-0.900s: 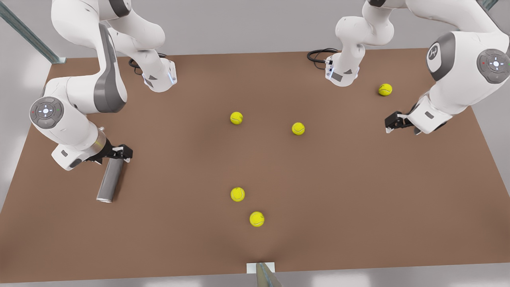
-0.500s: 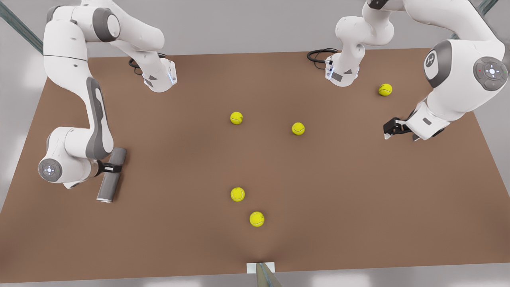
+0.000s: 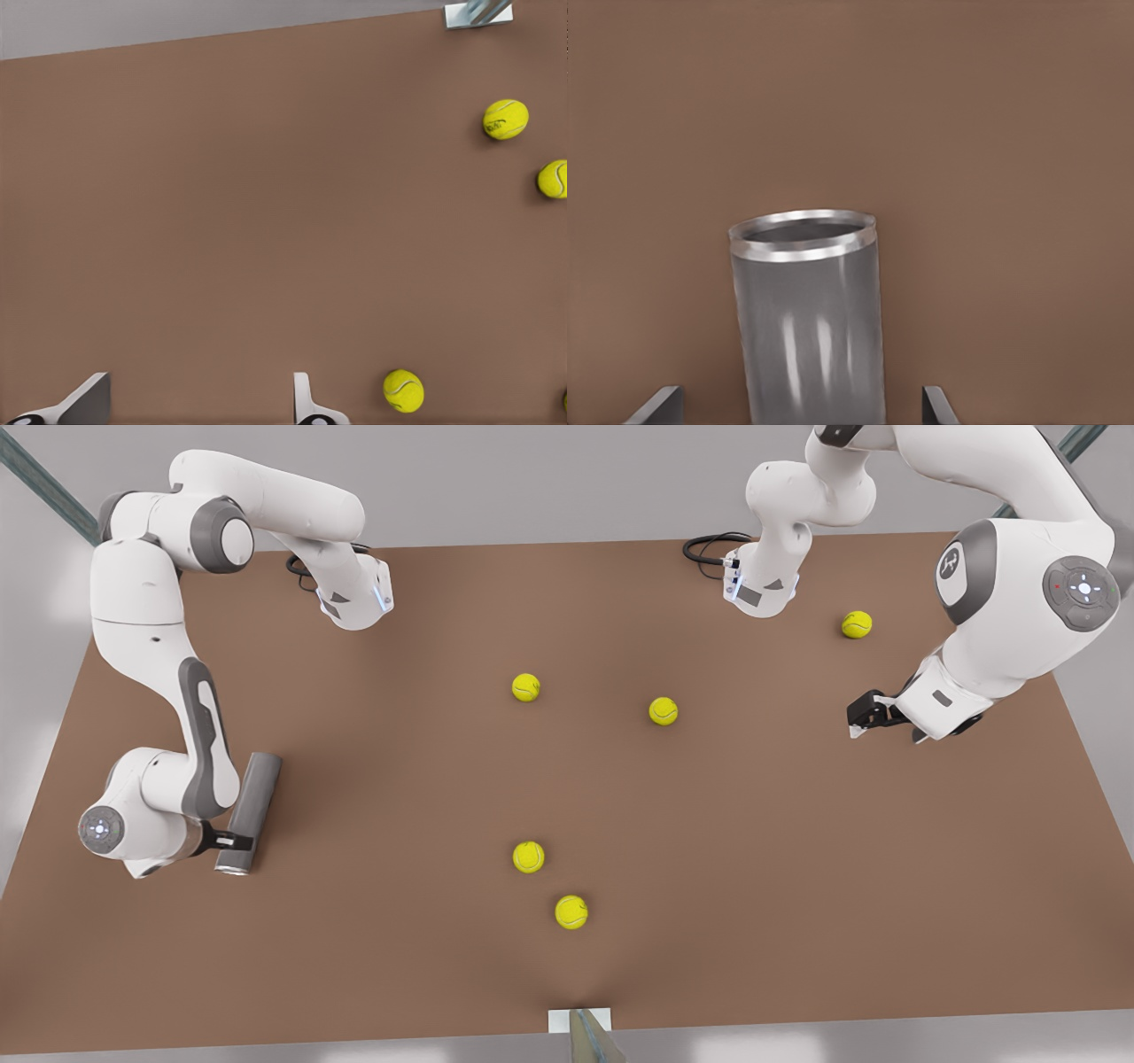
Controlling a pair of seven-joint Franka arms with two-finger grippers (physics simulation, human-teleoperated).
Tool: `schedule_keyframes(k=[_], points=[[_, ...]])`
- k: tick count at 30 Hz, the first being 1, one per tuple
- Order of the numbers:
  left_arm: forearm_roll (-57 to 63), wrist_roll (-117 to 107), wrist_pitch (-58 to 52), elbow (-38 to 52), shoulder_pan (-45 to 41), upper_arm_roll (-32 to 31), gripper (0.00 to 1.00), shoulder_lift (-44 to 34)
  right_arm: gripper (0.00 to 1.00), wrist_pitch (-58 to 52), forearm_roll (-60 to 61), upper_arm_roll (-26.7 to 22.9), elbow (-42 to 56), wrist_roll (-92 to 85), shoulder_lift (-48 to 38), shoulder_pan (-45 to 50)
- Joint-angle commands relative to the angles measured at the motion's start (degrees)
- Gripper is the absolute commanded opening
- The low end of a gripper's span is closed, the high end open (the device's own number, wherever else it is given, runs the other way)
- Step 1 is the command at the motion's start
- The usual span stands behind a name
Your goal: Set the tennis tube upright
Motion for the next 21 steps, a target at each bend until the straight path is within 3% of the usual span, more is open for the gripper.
schedule_keyframes(k=[1, 9, 11, 15, 18, 21], points=[[0.07, 0.30, 0.17, -0.30, 0.06, -0.07, 1.00, -0.09, 1.00, 2.25, 0.34, 0.00, -0.19, -6.27, 0.32, -0.04], [0.07, 0.30, 0.34, -0.83, 0.06, -0.16, 1.00, 0.08, 1.00, 2.25, 0.43, 0.35, -3.61, -7.94, 1.02, -0.57], [0.07, 0.30, 0.34, -0.92, 0.06, -0.16, 1.00, 0.08, 1.00, 2.16, 0.43, 3.95, -7.74, -8.03, -3.01, -3.38], [0.07, 0.38, 0.52, -0.83, 0.15, -0.16, 1.00, 0.44, 1.00, 2.42, 0.34, 4.75, -14.16, -7.94, -10.58, -3.64], [-0.02, 0.38, 0.87, -0.92, 0.15, -0.16, 1.00, 0.52, 1.00, 11.11, -0.19, 4.66, -15.83, -11.28, -10.23, -6.54], [-0.02, 0.30, 0.96, -1.36, 0.15, -0.16, 1.00, 0.79, 1.00, 12.61, -0.19, 4.66, -16.36, -10.75, -9.70, -6.90]])
